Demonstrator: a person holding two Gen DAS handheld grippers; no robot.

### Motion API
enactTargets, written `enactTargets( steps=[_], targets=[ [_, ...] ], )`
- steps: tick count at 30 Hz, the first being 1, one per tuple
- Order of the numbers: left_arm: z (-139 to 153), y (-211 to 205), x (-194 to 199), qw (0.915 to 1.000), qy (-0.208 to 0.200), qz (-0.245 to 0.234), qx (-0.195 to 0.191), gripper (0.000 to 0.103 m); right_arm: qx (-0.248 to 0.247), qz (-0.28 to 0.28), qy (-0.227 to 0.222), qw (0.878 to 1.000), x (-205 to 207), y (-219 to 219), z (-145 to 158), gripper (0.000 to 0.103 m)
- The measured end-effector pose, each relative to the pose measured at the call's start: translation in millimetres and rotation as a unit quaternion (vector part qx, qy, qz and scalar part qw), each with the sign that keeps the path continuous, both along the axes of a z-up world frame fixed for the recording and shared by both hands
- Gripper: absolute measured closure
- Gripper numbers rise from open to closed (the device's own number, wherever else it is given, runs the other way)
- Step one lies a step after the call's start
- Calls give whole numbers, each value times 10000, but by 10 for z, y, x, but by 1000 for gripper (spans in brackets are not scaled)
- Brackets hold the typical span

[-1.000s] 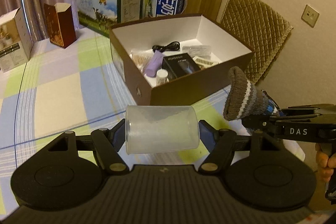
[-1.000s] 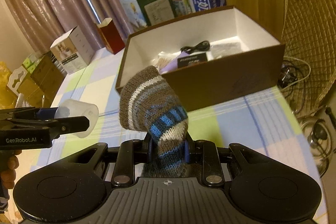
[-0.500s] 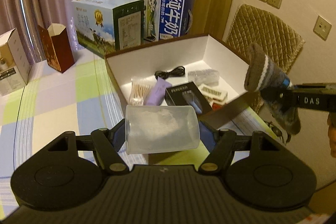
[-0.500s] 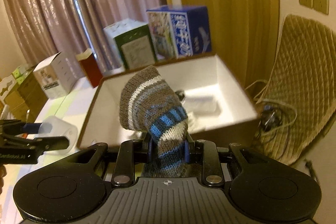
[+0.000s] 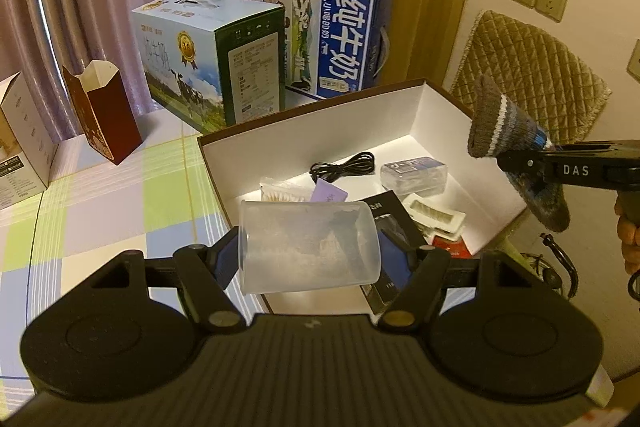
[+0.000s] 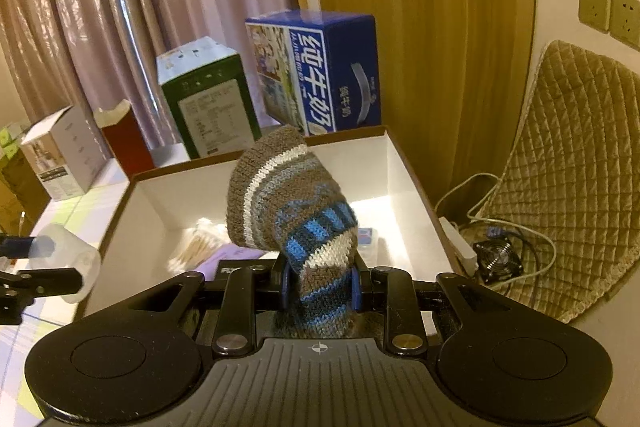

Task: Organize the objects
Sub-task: 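Carry the sock and clear cup over to the open box, then lower the sock and cup into the box and open both tools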

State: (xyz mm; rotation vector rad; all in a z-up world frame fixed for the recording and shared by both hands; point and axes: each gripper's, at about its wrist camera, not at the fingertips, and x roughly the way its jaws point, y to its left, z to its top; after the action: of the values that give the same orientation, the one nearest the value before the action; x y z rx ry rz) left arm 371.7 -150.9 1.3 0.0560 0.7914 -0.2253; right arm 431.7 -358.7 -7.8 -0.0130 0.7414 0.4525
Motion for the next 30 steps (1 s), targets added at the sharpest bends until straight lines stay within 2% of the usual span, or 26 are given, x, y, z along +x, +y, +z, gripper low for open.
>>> enactTargets(
  steps=[7, 10, 11, 12, 14, 15, 22, 25, 30],
  targets=[
    [-84, -5, 184, 9999, 123, 67, 63, 35, -105, -47, 162, 9998, 276, -8, -214, 79],
    [-126, -14, 246, 9998, 175, 86, 79, 35, -140, -50, 140, 9998, 386, -4, -298, 73],
    [-138, -20, 266, 9997, 194, 94, 84, 35, -149, -48, 136, 9998, 414, -4, -320, 69],
    [-150, -27, 285, 9997, 212, 94, 85, 35, -155, -46, 143, 9998, 441, -1, -342, 57],
    [-172, -38, 317, 9996, 239, 95, 92, 35, -136, -64, 68, 9999, 466, -7, -360, 45],
    [-183, -43, 330, 9996, 252, 98, 100, 35, -125, -60, -2, 9999, 465, -13, -362, 43],
    [-262, -82, 427, 9992, 350, 101, 141, 35, -95, -35, 100, 9999, 488, -40, -399, 41],
    [-301, -102, 482, 9990, 418, 66, 130, 51, -89, -14, 161, 9998, 478, -51, -425, 40],
    [-394, -143, 574, 9984, 520, 41, 197, 52, -36, 0, 222, 9997, 467, -65, -444, 40]
  ],
)
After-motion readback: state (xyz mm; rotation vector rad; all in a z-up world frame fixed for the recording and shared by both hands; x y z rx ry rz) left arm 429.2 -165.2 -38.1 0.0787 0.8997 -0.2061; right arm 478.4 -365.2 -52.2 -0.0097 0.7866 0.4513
